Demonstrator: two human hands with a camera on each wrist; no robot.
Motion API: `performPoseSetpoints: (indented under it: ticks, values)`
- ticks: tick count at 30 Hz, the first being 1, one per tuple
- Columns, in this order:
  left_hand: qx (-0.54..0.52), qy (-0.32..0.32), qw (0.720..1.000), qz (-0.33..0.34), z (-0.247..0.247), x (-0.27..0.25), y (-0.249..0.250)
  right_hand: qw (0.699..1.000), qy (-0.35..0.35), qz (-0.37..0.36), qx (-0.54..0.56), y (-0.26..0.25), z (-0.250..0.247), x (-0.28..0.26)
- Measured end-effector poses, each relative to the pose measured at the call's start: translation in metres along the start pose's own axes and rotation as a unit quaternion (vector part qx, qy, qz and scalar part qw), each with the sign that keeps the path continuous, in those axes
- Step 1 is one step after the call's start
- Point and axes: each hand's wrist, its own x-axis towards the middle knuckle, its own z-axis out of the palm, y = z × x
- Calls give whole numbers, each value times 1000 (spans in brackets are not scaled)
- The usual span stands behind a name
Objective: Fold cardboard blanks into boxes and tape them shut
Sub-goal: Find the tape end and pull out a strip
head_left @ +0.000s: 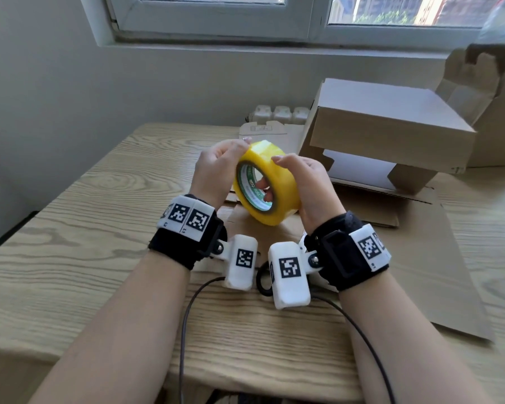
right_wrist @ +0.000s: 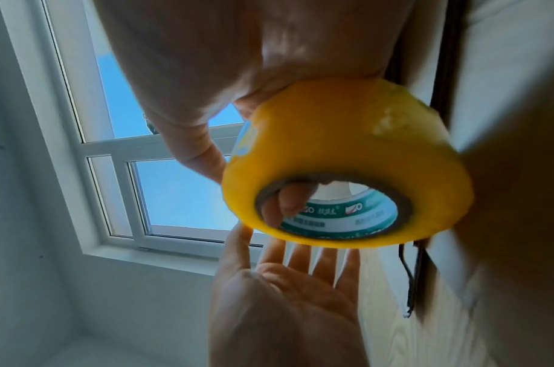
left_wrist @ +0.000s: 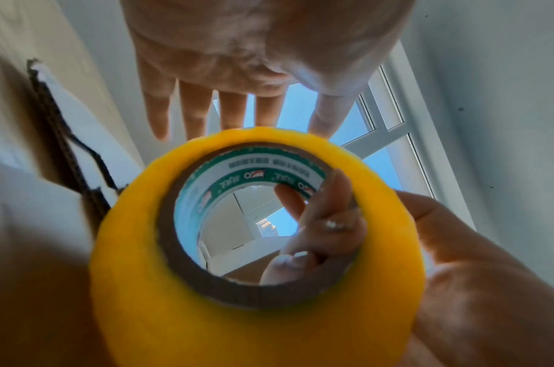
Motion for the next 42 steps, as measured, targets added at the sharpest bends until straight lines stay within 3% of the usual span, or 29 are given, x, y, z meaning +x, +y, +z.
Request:
performPoseSetpoints:
  ticks: [5, 9, 14, 17, 21, 26, 32, 38, 42]
  values:
    - [-1, -98, 995, -9, 1, -7, 4, 1000, 12, -6, 7, -1, 3, -2]
    - [-59, -68, 993, -74, -5, -7, 8, 999, 10, 5, 31, 4, 5, -4]
    - [-138, -67, 972, -179, -9, -8, 9, 995, -35, -52, 72, 1, 1, -6]
    - [-102, -75, 980, -155, -7, -8, 10, 995, -21, -68, 63, 2, 2, -7]
    - [-76, -65, 993, -57, -2, -10, 13, 996, 23, -76, 41, 3, 3, -6]
    - [-33, -158, 987, -9, 4, -17, 10, 993, 48, -86, 64, 0, -2, -3]
    - [-95, -106, 987, -76, -2, -15, 10, 995, 17, -71, 71, 3, 1, -3]
    - [-197, -89, 962, -164, -11, -9, 10, 993, -36, -99, 62, 1, 1, -6]
    - [-148, -92, 974, -145, -9, -8, 12, 990, -32, -123, 61, -3, 3, -11]
